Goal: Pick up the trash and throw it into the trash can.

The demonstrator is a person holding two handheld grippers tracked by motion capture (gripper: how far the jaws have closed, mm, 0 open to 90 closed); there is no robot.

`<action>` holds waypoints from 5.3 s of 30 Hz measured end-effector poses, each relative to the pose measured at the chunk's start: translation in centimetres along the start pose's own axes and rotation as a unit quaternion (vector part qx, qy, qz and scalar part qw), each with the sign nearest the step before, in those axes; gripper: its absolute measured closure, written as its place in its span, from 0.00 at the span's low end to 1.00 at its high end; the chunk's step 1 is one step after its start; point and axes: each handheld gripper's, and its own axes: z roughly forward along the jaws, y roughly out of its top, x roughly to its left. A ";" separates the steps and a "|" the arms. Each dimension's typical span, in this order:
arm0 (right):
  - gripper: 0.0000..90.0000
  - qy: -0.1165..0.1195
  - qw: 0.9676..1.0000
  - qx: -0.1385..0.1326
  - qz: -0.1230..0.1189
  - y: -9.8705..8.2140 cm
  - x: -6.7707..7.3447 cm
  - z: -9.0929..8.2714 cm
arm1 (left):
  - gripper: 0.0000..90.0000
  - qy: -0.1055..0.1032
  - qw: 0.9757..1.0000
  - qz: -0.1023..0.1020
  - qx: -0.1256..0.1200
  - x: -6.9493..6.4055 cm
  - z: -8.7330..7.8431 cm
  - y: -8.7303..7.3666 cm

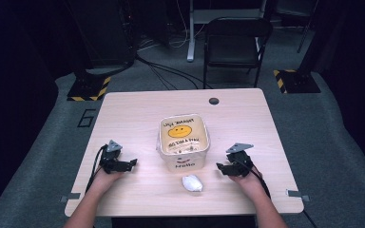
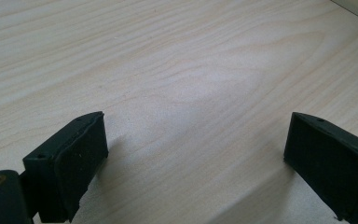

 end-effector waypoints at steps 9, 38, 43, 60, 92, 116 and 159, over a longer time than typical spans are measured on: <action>0.45 0.015 0.999 -0.026 -0.016 0.5 0.9 -1.5 | 0.07 -0.001 1.000 -0.001 0.001 0.0 0.0 0.0; 0.51 0.124 0.988 -0.054 -0.078 1.8 6.7 -2.0 | 0.07 0.003 1.000 0.002 0.001 0.0 0.1 0.1; 0.49 0.138 0.985 -0.049 -0.087 2.0 7.5 -1.5 | 0.07 0.002 1.000 0.002 0.002 0.0 0.1 0.1; 0.44 0.167 0.979 -0.019 -0.115 1.6 9.5 -0.1 | 0.07 0.004 1.000 -0.001 -0.003 0.0 0.3 0.2; 0.60 0.167 0.979 -0.001 -0.116 2.0 9.2 0.3 | 0.07 0.002 1.000 0.002 -0.004 0.0 0.3 0.1; 0.59 0.175 0.982 -0.025 -0.058 3.9 7.3 -3.1 | 0.07 0.001 1.000 0.001 -0.002 0.0 0.2 0.1; 0.58 0.119 0.989 -0.081 -0.038 11.8 6.4 -11.1 | 0.07 0.001 1.000 0.002 -0.001 0.0 0.2 0.2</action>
